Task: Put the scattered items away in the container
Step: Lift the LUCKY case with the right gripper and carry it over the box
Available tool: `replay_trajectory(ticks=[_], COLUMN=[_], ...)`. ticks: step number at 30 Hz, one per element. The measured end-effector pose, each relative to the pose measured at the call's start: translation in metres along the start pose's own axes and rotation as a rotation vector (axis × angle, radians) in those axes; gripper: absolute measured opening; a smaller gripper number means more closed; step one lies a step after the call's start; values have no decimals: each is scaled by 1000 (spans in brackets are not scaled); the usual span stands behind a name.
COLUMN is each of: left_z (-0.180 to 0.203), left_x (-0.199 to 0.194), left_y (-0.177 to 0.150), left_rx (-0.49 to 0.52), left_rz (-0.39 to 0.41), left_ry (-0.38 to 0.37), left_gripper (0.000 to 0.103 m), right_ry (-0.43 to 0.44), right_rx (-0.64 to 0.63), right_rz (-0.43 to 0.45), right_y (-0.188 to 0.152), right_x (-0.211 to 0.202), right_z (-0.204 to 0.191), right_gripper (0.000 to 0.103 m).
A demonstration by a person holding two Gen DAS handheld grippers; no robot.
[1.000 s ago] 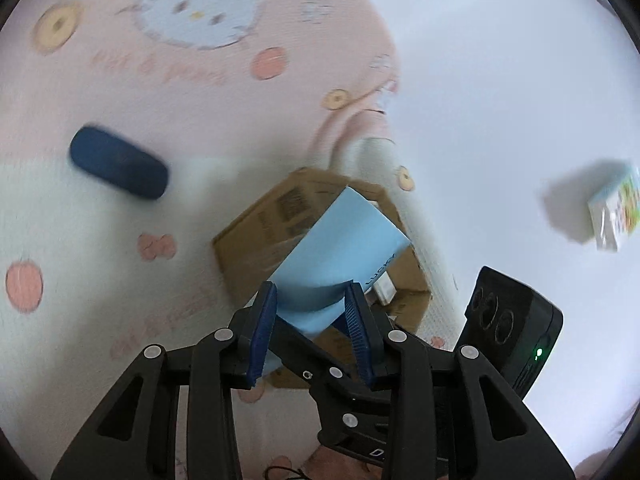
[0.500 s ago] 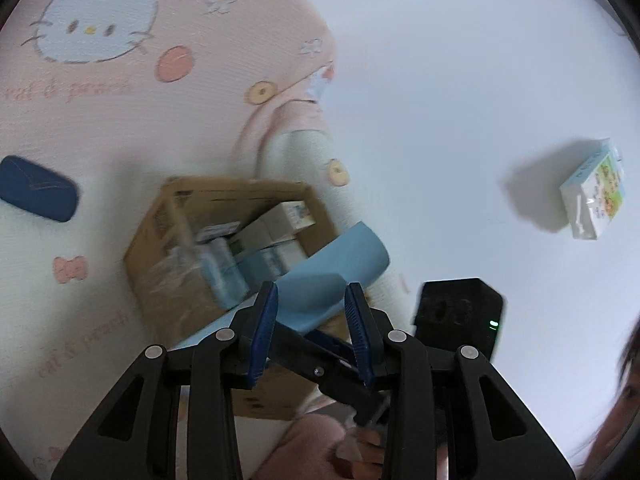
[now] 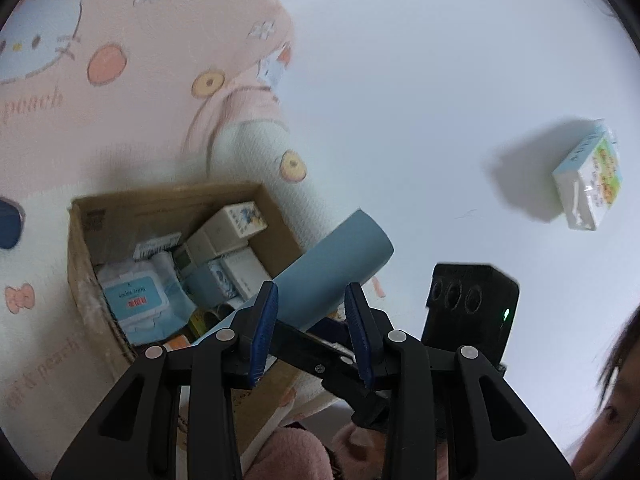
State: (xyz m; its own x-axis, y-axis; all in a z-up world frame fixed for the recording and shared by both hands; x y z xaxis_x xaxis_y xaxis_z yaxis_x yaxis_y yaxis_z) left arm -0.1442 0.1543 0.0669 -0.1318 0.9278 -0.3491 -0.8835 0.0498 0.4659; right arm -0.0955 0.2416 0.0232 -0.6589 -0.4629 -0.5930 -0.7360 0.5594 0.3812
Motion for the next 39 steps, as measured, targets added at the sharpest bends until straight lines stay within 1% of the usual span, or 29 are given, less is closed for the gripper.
replay_trajectory(ticks=[2,6,9,11,15,18,19,21,23,25,28,30,32,37,39], left_z=[-8,-31,-49,-61,-75,-82,-84,-90,-91,-91,-92,-92,-93,-95,-96], left_x=[9,22,24,26,28,31,32,35,36,35,37,37,36,36,35], left_y=[-4,-11,-17,-23,-31,-37,-37,-39,-38,-37,-37,-36,-35,-32,-31], left_rx=[-13,-86,-148,-186,-213,-226,-237,-267,-259,-237,-217,-204,-186,-157,-154], left_rz=[-17,-50,-61,-71,-95,-119,-123,-134,-133,-134,-155,-163,-170,-185,-185], left_ry=[10,23,40,54,100,137,139,137,146,175,229,256,286,335,349], left_gripper=[38,38,38,38,38,38,38,38,38,38,38,38,38,38,38], right_ry=[-20,-43,-14,-5,4,18,21,28,48,82,91,109,138,138,146], right_rx=[-22,-78,-98,-122,-171,-200,-214,-220,-211,-190,-208,-215,-194,-231,-224], right_rz=[-59,-181,-312,-376,-517,-601,-626,-662,-695,-736,-767,-805,-864,-895,-915], right_y=[-2,-10,-15,-18,-27,-35,-37,-39,-42,-45,-50,-55,-63,-69,-72], right_x=[9,30,49,58,78,89,92,97,101,106,112,115,122,136,143], right_z=[9,20,24,25,25,26,26,30,33,36,36,36,40,43,42], right_gripper=[58,58,58,58,58,58,58,58,58,58,58,58,58,58,58])
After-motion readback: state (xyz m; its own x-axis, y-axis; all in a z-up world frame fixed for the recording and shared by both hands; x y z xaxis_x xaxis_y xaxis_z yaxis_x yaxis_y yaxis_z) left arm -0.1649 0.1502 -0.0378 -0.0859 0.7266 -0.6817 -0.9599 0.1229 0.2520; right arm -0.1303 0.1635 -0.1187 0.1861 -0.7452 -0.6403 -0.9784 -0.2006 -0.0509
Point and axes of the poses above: each gripper's, at about its wrist camera, not at the fingertips, and x roughly the way its jaws point, z to its right, y to its top, the point moved 7 cm from there along x, roughly the way its jaws point, and after that the axes turned 4 degrees about -y, right-handed, at the moved point
